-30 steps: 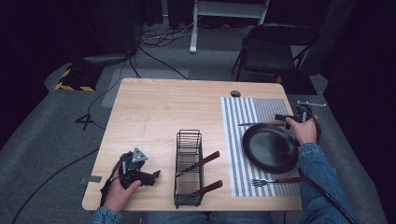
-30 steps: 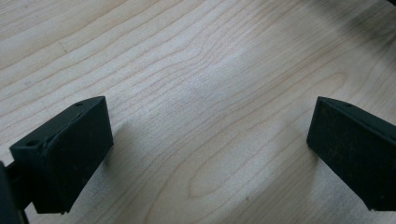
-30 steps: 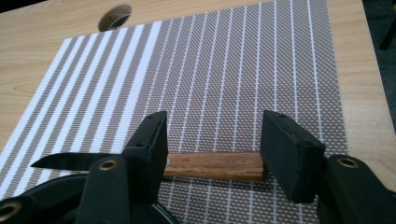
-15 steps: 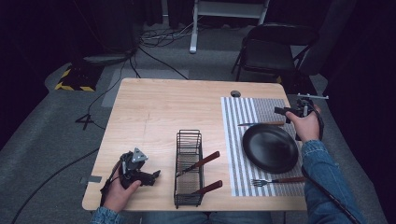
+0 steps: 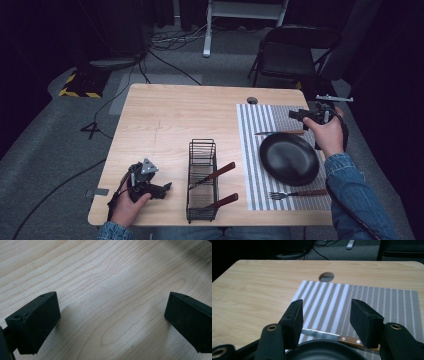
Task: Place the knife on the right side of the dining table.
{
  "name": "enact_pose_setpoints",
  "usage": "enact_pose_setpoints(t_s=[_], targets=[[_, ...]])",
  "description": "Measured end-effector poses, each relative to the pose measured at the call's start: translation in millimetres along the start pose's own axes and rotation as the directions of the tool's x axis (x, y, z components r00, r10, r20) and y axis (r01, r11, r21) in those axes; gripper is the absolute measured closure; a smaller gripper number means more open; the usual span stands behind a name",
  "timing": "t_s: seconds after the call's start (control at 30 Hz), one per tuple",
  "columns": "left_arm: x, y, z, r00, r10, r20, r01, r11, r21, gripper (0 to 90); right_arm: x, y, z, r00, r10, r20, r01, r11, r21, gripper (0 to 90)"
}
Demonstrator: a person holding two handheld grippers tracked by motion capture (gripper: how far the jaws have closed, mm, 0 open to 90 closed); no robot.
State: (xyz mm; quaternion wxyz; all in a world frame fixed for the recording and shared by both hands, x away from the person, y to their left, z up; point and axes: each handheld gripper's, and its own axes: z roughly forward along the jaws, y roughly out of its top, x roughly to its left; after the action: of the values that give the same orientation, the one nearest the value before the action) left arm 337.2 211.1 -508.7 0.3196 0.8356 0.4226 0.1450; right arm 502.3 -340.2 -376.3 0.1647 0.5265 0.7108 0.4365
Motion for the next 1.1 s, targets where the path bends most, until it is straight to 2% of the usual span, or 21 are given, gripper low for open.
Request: enact_pose_setpoints(t_s=[0.13,0.17,0.2,0.23,0.27,0.33,0.37,0.5,0.53,0.57,0.6,0.67,0.73,1.03,1.1], targets=[[0.1,0.1,0.0,1.0000,0.000,0.000,0.000,1.0000,0.000,0.3,18.1,2.8,-7.7,0.9990,-0.027,-0.035,0.027,1.000,-0.009,44.8],[0.1,0.1,0.0,1.0000,0.000,0.000,0.000,1.0000,0.000,0.2,18.1,2.8,-7.7,0.9990,-0.027,-0.035,0.027,1.000,-0.009,44.8],[0.1,0.1,0.0,1.0000,0.000,0.000,0.000,1.0000,0.000,0.3,29.0,3.6,-12.2,0.9973,-0.047,-0.057,0.047,0.999,-0.010,44.8],[0.0,0.1,0.1,1.0000,-0.001,0.000,0.001,1.0000,0.000,0.3,29.0,3.6,-12.2,0.9973,-0.047,-0.057,0.047,0.999,-0.010,44.8],[0.1,0.1,0.1,1.0000,0.000,0.000,0.000,1.0000,0.000,0.3,38.7,3.3,-15.9,0.9946,-0.068,-0.078,0.067,0.998,-0.012,44.7],[0.1,0.1,0.0,1.0000,0.000,0.000,0.000,1.0000,0.000,0.3,42.4,3.0,-17.3,0.9935,-0.074,-0.086,0.074,0.997,-0.011,44.7],[0.0,0.1,0.1,1.0000,-0.001,0.000,0.001,1.0000,0.000,0.3,52.7,1.3,-21.0,0.9898,-0.098,-0.104,0.097,0.995,-0.007,44.6],[0.0,0.1,0.1,1.0000,0.000,0.000,0.000,1.0000,0.000,0.3,69.8,-1.2,-26.8,0.9814,-0.144,-0.127,0.145,0.989,0.006,44.7],[0.0,0.1,0.1,1.0000,0.000,0.000,0.000,1.0000,0.000,0.3,69.8,-1.2,-26.8,0.9814,-0.144,-0.127,0.145,0.989,0.006,44.7],[0.0,0.1,0.1,1.0000,0.000,0.000,0.000,1.0000,0.000,0.3,74.4,-1.9,-28.6,0.9786,-0.154,-0.136,0.157,0.988,0.008,44.7],[0.0,0.1,0.1,1.0000,0.000,0.000,0.000,1.0000,0.000,0.3,84.9,-4.8,-32.3,0.9725,-0.172,-0.157,0.176,0.984,0.013,44.7],[0.0,0.1,0.1,1.0000,0.000,0.000,0.000,1.0000,0.000,0.2,88.2,-6.1,-33.3,0.9700,-0.179,-0.165,0.184,0.983,0.015,44.7],[0.0,0.1,0.1,1.0000,0.000,0.000,0.000,1.0000,0.000,0.2,97.2,-11.1,-35.0,0.9624,-0.199,-0.185,0.206,0.978,0.020,44.6],[0.0,0.0,0.1,1.0000,-0.001,0.000,0.001,1.0000,-0.001,0.3,126.3,-36.5,-38.0,0.9362,-0.223,-0.271,0.243,0.969,0.040,44.7],[0.0,0.0,0.1,1.0000,-0.001,0.000,0.001,1.0000,-0.001,0.3,129.3,-38.9,-38.1,0.9338,-0.226,-0.277,0.245,0.969,0.035,44.7]])
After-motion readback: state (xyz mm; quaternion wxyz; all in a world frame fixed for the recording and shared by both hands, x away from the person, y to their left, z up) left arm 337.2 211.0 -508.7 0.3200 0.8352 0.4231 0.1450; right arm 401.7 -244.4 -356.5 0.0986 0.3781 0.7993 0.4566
